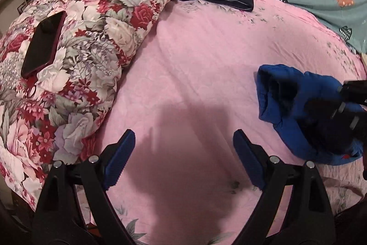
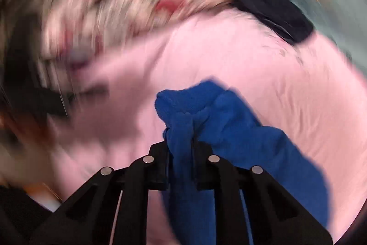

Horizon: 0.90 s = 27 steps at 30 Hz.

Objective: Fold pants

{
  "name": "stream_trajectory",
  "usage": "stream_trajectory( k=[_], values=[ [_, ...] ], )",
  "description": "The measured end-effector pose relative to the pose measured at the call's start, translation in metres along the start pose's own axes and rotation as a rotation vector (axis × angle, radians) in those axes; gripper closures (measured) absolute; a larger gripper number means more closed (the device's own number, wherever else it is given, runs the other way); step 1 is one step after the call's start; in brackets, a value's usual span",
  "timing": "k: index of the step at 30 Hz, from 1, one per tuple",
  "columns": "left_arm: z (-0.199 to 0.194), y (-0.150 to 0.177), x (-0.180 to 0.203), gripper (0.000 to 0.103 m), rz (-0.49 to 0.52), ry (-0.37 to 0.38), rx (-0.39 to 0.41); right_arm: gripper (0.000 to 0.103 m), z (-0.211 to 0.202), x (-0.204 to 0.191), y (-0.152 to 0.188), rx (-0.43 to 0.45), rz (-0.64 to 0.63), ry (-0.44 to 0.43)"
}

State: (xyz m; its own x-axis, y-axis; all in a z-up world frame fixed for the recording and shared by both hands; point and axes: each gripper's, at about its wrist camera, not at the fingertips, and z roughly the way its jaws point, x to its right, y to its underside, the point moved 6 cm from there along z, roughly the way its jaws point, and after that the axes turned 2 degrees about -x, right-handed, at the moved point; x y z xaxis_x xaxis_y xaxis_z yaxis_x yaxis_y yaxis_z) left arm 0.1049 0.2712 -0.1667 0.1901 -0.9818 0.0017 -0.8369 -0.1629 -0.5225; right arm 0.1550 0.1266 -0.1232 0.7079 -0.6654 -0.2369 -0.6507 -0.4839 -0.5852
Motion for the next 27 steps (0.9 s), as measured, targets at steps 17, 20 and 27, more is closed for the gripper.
stream_trajectory(
  k=[17,20,27],
  values=[
    [-0.011,-0.024,0.016,0.014,0.039,0.072,0.053,0.051,-0.029,-0.007,0.023,-0.034,0.022,-0.023],
    [-0.025,-0.043,0.053,0.014,0.078,0.158,0.101,0.051,-0.066,0.052,0.031,-0.022,0.21,-0.03],
    [-0.021,-0.05,0.199,0.013,0.236,0.396,0.071,0.049,-0.105,0.176,0.049,-0.043,0.343,0.059]
  ],
)
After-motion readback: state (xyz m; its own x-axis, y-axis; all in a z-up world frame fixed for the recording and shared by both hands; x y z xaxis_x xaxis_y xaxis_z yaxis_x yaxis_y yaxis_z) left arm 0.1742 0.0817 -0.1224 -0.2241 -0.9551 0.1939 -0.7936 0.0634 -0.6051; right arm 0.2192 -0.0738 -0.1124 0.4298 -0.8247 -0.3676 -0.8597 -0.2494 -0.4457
